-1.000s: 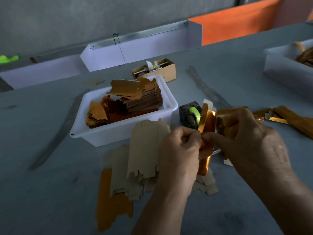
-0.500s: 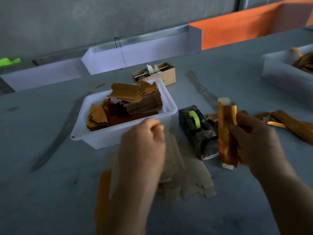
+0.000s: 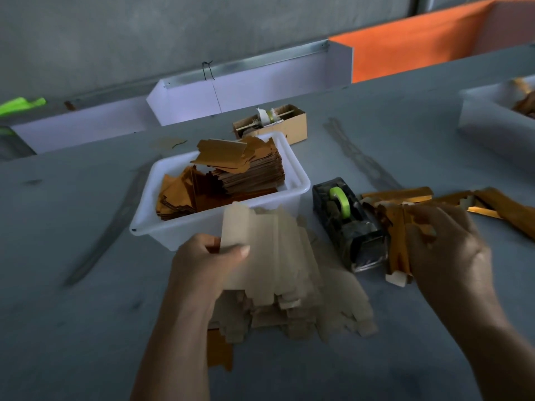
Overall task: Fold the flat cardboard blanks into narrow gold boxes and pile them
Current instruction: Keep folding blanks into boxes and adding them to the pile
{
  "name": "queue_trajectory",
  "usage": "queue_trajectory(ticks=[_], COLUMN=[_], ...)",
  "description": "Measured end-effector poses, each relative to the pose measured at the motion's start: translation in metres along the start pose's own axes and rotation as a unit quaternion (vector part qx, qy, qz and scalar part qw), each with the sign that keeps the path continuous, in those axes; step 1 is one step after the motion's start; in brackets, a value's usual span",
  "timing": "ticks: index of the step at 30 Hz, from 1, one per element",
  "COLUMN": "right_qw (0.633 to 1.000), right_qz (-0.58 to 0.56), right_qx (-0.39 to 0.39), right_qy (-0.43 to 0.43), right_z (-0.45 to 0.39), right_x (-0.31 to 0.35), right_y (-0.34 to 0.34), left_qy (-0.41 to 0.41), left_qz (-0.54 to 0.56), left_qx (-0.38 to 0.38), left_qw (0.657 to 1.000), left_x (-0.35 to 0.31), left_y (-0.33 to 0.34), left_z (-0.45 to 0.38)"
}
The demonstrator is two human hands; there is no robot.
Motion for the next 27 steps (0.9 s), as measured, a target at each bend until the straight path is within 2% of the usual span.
queue_trajectory(ticks=[3,5,7,10,12,14,20,27], right_qw=[0.997,0.984,0.950,0.869,0.830,0.814,0.824,0.889], right_qz=[-0.075,-0.154,-0.227,-0.310,-0.354,-0.388,-0.403,-0.317], right_qx=[0.016,0.083,0.202,0.369,0.403,0.385,0.342,0.304], right_qy=[-0.007,0.023,0.067,0.114,0.155,0.194,0.207,0.130], right_z=[0.008,0.016,0.031,0.061,0.071,0.071,0.068,0.064], right_x=[0.021,0.029,0.040,0.056,0.057,0.051,0.040,0.037], right_y=[-0.005,0.002,0.018,0.043,0.054,0.059,0.057,0.053], left_qy=[0.027,0.026,0.027,0.028,0.020,0.027,0.058,0.076], left_qz=[0.083,0.137,0.171,0.188,0.218,0.229,0.186,0.138], left_qx=[0.018,0.052,0.090,0.134,0.150,0.157,0.122,0.094], left_qw=[0.996,0.989,0.981,0.973,0.964,0.960,0.973,0.983], left_x=[-0.016,-0.026,-0.034,-0.040,-0.042,-0.046,-0.051,-0.051], left_y=[0.002,0.010,0.019,0.034,0.047,0.058,0.063,0.065], left_z=[0.004,0.011,0.016,0.025,0.031,0.037,0.036,0.034])
Point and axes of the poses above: each hand's wrist, its own z-axis away from the middle knuckle, its own y-axis out of the palm, x = y × z, the point moved 9 cm from there along -z, towards the middle knuckle, and after that the axes turned 12 degrees about y, right-handed, at the moved point
